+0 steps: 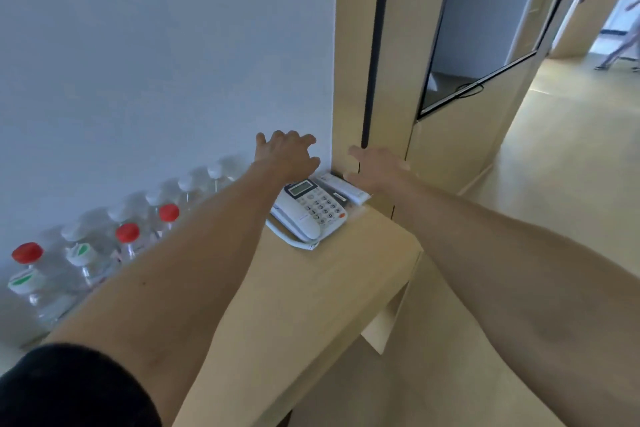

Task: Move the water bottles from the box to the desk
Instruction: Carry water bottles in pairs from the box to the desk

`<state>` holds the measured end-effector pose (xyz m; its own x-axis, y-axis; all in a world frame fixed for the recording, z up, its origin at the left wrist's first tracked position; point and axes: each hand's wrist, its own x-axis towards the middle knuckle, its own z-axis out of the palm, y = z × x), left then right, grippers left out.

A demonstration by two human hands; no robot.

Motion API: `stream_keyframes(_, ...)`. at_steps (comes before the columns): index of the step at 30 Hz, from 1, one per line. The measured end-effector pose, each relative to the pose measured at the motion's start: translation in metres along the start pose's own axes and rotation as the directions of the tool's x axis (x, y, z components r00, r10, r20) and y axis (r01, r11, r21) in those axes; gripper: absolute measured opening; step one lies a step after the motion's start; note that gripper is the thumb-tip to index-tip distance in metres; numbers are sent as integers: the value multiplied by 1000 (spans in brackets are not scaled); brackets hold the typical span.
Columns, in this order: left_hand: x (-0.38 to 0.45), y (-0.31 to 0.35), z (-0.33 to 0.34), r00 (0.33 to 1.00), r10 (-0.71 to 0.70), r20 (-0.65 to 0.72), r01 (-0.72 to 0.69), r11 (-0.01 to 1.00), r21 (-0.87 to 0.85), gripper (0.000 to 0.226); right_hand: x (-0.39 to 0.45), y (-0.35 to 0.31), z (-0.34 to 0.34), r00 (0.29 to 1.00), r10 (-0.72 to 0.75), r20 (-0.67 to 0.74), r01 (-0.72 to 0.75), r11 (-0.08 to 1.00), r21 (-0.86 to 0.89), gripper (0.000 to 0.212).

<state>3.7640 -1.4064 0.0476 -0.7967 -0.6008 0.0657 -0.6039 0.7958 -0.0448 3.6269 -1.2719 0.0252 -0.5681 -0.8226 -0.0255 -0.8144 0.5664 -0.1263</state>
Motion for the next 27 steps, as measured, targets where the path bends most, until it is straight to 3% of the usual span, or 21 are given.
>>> stream_keyframes(8,28,172,25,963,218,157,-212,976,-58,56,-68,148,7,967,253,26,-252,967,-34,62)
stream_keyframes(15,37,347,52,886,387,256,-374,922,-100,62,-150,300,17,882,463,90,-461,886,-46,67)
stream_keyframes(21,24,489,83,802,505,317,-492,861,-128,59,-223,406,36,762,625,169,-625,778,-60,67)
stream_keyframes(27,10,590,110,701,620,352,-619,774,-133,60,-275,479,59,617,742,262,-757,651,-60,69)
